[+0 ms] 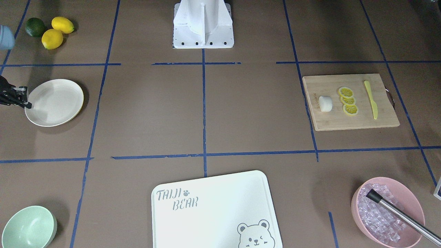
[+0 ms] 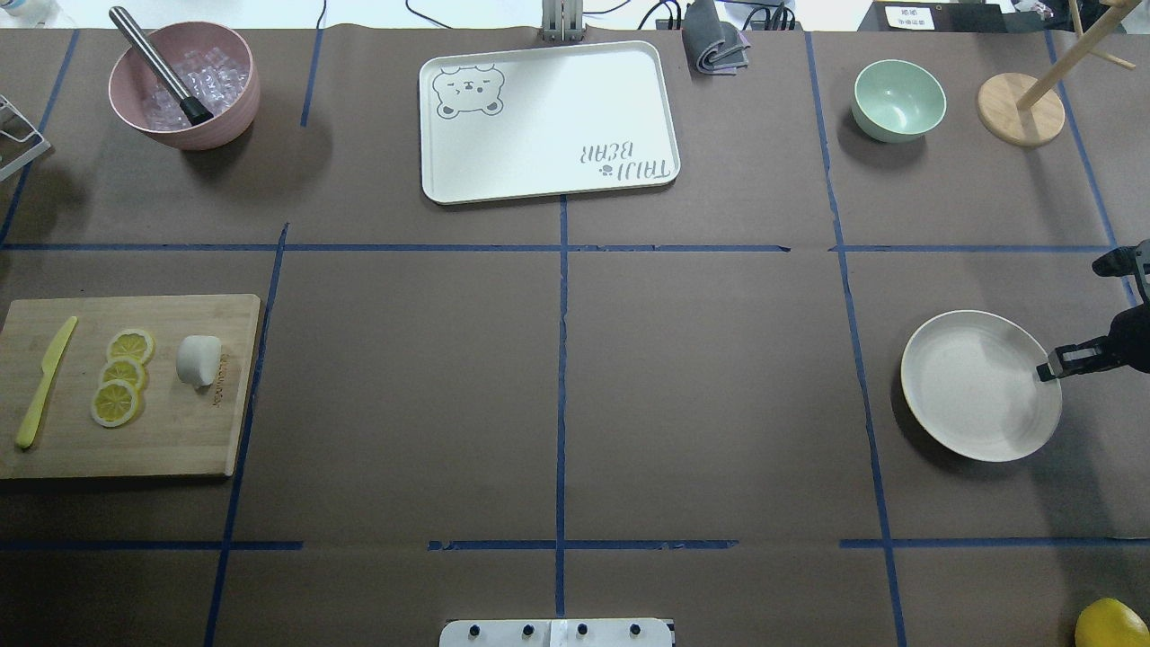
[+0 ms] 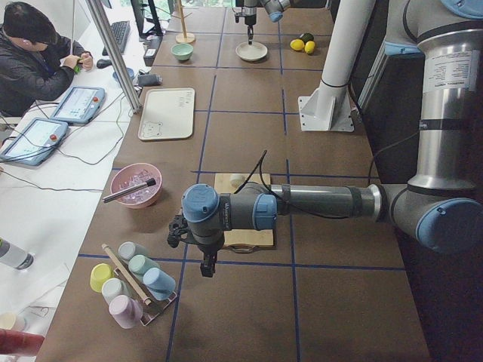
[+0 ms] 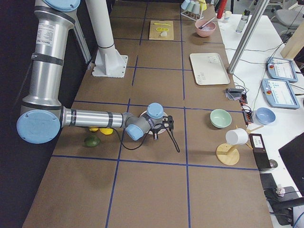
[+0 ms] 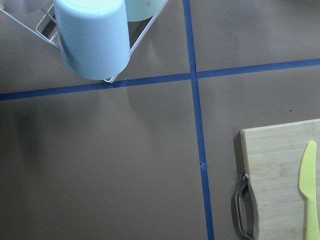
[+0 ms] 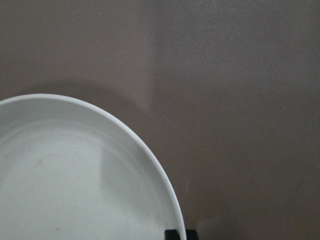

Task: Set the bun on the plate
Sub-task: 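Slide the white plate with the right gripper toward the table center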

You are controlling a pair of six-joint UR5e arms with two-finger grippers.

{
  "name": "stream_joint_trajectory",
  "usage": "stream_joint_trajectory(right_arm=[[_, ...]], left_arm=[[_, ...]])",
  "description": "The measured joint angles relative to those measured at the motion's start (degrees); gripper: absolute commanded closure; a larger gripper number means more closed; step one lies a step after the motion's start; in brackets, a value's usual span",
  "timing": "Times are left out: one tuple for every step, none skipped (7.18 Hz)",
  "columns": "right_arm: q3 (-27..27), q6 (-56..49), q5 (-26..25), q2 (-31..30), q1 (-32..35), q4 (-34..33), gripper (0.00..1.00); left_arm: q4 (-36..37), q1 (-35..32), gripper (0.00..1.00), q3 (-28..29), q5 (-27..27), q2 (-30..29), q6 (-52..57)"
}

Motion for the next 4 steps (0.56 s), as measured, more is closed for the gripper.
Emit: stream_joint_trajectory(right_arm=[[1.45,1.58,0.54,1.81,-0.01,-0.22,1.00],[2.92,3.81,1.08,4.11,-0.30,0.03,0.99],[4.57,5.10,1.26,6.85,-1.07,0.54,0.98],[5.32,5.64,1.05,10.98,-2.84,0.65,0.98]], left_arm=[[0.00,0.00,0.00,0.00,0.00,0.01,0.00],[0.00,0.00,0.00,-0.04,0.00,0.02,0.00],[0.00,0.00,0.00,-0.05,0.00,0.02,0.00],[0.00,0.00,0.00,-0.05,0.00,0.02,0.00]])
